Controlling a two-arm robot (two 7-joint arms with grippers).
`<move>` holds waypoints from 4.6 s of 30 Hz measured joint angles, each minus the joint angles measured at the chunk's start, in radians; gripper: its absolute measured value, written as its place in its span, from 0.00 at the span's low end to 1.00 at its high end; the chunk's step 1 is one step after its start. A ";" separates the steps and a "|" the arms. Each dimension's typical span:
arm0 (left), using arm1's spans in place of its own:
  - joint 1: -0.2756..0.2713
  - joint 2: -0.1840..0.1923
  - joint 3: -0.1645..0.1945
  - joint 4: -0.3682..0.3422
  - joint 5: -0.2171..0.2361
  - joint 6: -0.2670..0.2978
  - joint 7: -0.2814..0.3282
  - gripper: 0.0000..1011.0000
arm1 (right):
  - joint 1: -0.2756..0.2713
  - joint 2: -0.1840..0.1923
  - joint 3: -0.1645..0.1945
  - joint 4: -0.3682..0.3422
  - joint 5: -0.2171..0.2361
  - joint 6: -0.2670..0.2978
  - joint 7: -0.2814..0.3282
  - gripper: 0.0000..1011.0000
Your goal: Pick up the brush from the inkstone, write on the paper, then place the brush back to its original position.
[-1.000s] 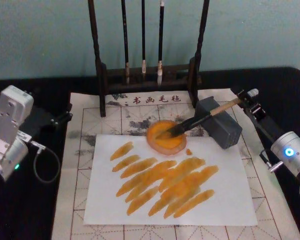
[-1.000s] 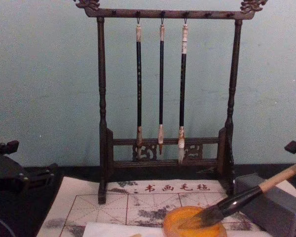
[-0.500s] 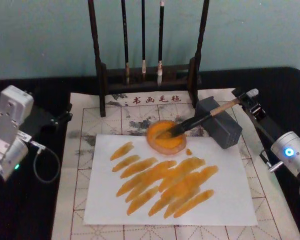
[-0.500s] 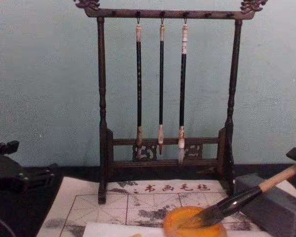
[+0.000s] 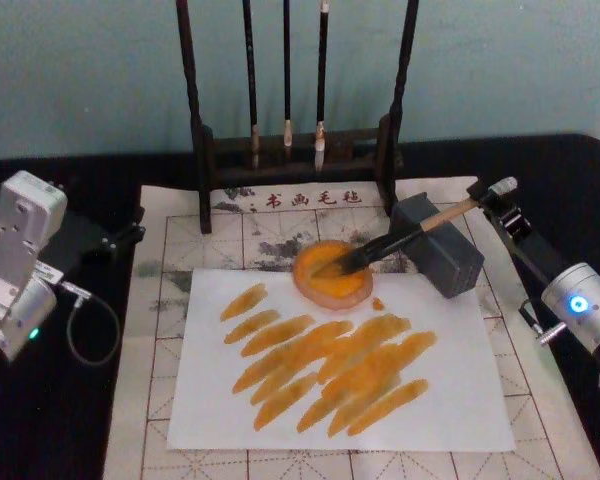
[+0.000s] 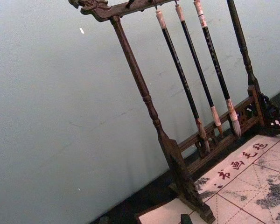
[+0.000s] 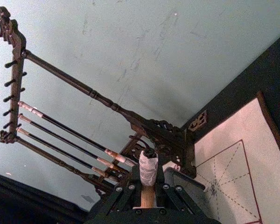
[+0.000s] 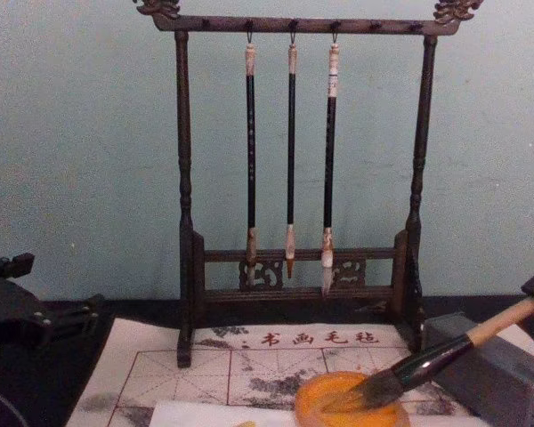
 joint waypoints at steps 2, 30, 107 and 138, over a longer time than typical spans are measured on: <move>0.000 0.000 0.000 0.000 0.000 0.000 0.000 0.99 | 0.000 0.000 0.000 0.000 0.000 0.000 0.000 0.18; 0.000 0.000 0.000 0.000 0.000 0.000 0.000 0.99 | -0.005 0.018 -0.005 -0.014 0.049 0.001 0.011 0.18; 0.000 0.000 0.000 0.000 0.000 0.000 0.000 0.99 | 0.227 0.083 -0.396 0.001 0.014 0.059 0.160 0.18; 0.000 0.000 0.000 0.000 0.000 0.000 0.000 0.99 | 0.285 0.048 -0.489 0.031 -0.058 0.073 0.180 0.18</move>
